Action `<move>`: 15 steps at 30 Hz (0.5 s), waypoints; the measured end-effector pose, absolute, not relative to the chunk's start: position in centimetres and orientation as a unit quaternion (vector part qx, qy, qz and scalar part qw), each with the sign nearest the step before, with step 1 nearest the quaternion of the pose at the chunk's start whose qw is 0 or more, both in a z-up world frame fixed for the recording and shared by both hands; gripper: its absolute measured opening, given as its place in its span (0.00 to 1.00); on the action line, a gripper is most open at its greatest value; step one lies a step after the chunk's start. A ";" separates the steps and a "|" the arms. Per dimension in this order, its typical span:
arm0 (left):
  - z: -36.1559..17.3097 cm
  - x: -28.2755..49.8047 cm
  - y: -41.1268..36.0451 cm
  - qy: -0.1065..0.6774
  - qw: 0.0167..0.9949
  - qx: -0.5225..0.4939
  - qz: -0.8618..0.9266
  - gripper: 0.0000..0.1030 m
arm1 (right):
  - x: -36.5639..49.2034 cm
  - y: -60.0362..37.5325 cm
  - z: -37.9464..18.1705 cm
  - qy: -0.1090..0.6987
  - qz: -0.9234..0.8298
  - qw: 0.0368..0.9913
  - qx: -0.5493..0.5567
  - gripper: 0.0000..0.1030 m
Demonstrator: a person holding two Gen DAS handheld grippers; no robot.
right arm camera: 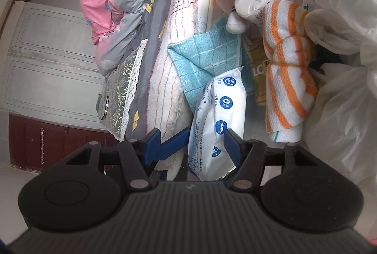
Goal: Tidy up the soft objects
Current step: 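Close the right gripper on the blue-and-white wet-wipe pack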
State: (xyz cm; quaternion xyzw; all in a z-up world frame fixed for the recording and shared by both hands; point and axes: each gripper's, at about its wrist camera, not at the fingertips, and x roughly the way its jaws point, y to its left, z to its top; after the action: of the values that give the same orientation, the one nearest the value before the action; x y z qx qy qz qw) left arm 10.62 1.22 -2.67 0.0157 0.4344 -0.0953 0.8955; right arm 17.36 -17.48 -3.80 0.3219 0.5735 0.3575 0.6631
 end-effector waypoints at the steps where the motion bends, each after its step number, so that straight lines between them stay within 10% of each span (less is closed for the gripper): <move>1: -2.7 10.7 1.2 0.436 0.895 0.021 -0.090 0.84 | 17.4 -17.3 -3.7 0.572 0.360 0.663 0.322 0.58; 4: -3.0 11.2 1.3 0.442 0.894 0.039 -0.067 0.65 | 17.6 -16.8 -3.5 0.569 0.366 0.661 0.325 0.58; 15: -2.6 11.5 5.7 0.434 0.895 -0.067 -0.080 0.57 | 18.7 -17.7 -4.0 0.562 0.327 0.676 0.347 0.57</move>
State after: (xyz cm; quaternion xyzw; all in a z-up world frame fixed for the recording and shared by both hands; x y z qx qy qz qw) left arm 11.53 5.67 -2.60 -0.0666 0.4344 -0.0796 0.8947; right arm 18.67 -17.69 -3.98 0.3467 0.5622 0.3273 0.6757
